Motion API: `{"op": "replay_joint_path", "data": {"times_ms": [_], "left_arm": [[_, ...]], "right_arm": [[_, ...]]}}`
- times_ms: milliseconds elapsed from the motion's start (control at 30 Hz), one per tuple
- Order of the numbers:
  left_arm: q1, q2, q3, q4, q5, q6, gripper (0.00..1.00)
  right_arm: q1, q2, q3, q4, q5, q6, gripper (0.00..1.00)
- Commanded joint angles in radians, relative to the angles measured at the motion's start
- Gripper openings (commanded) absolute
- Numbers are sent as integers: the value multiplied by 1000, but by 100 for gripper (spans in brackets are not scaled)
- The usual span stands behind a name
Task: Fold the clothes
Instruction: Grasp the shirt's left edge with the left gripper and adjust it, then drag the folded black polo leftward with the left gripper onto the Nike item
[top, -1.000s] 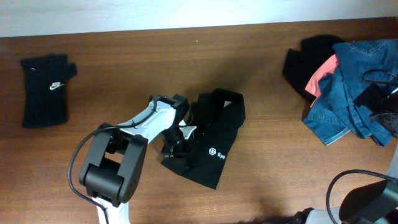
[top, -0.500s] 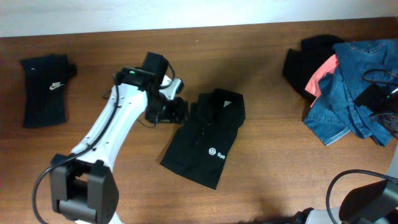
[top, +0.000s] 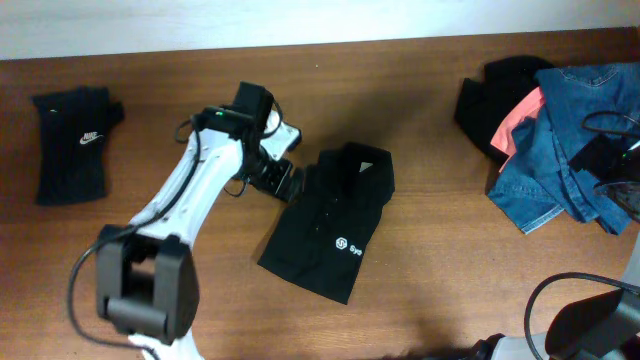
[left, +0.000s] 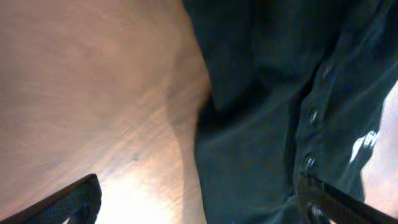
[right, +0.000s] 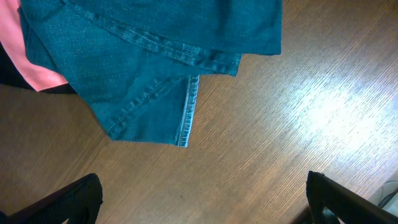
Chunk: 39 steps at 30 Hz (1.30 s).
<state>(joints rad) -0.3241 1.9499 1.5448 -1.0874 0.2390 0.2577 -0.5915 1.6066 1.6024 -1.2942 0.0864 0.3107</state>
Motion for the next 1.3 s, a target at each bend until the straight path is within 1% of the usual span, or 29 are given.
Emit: {"op": "replay_joint_path", "data": {"times_ms": [0,100,267,467,800,967,1267], "left_arm": [[1,73,-9,-29,182,202,99],[1,115,-9,-29,272,256,99],[1,162,-9,11,307,256,99],[-3,212,-9,25,319,256,99],[-5,242,-9,59,439,256,99],[-14,246,-28,68,437,256,99],[-16,246,-106,169,426,206,99]], "right_arm": [[-5,4,2,0,13,5,99],[-5,4,2,0,12,5,99],[-5,4,2,0,12,5,99],[-5,4,2,0,12,5,99],[-5,4,2,0,13,5,99],[-5,4,2,0,13,5,99],[-5,4,2,0,13,5,99]]}}
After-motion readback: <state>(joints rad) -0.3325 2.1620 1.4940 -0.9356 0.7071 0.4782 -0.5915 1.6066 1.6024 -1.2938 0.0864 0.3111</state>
